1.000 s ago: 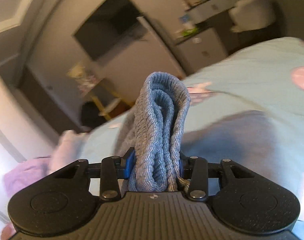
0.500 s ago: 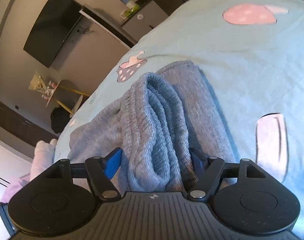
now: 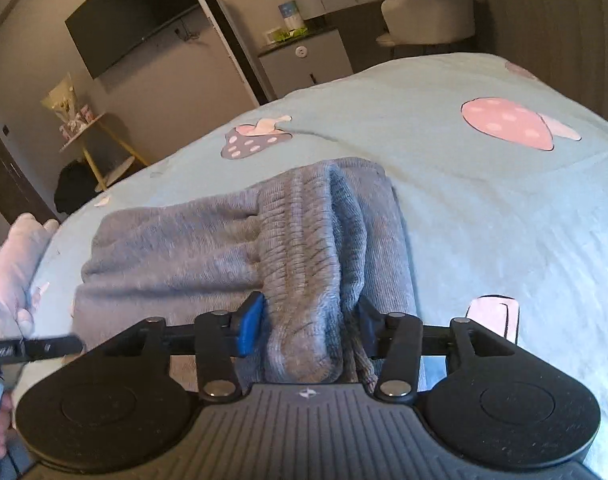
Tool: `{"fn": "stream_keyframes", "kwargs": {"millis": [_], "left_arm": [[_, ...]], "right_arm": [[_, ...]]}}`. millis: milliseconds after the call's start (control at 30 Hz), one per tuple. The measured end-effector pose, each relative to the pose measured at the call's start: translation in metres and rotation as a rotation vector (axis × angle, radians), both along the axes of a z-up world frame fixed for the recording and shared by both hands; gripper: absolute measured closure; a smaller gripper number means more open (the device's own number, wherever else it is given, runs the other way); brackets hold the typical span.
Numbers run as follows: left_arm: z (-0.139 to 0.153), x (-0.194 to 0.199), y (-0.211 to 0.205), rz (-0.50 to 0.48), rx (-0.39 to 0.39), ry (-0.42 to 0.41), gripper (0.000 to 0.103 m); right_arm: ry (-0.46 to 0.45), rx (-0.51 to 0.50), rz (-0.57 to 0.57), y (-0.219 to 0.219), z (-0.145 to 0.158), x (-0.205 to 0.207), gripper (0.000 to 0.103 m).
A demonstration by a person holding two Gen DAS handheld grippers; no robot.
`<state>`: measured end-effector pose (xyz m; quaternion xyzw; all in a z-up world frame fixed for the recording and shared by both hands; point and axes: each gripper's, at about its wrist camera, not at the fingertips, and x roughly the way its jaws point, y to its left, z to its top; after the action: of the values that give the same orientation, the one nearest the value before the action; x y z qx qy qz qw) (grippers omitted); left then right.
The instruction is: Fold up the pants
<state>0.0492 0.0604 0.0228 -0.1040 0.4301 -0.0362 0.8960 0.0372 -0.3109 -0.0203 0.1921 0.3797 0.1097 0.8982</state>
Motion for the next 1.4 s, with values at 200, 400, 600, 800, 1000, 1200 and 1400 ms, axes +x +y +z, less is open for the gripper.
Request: {"fn": "stream_keyframes", "kwargs": {"millis": [200,400,600,800,1000,1200,1400], "left_arm": [[0.013,0.060,0.006,0.054,0.062,-0.015,0.009],[-0.008,0.108,-0.015,0.018,0.100,0.009,0.008],[-0.008,0.111,-0.048,0.000,0.324,-0.130,0.004],[-0.004,0.079,-0.017,-0.120,0.239,-0.093,0.005],[-0.028,0.071,0.039,-0.108,-0.178,0.076,0.005],[-0.062,0.088,0.041,-0.109,-0.400,0.161,0.002],[-0.055,0.095,0.009,-0.201,-0.303,0.095,0.015]], "right_arm": [[-0.011,0.035,-0.025,-0.006,-0.011,-0.005,0.044],[-0.012,0.066,-0.030,-0.007,-0.019,-0.001,0.038],[-0.005,0.042,-0.014,-0.012,-0.013,0.005,0.028],[0.040,-0.001,0.037,-0.021,-0.012,0.016,0.004],[0.171,0.283,0.063,-0.049,-0.046,0.048,0.004],[0.203,0.384,0.087,-0.049,-0.054,0.071,0.004],[0.190,0.342,0.102,-0.029,-0.052,0.077,0.029]]}}
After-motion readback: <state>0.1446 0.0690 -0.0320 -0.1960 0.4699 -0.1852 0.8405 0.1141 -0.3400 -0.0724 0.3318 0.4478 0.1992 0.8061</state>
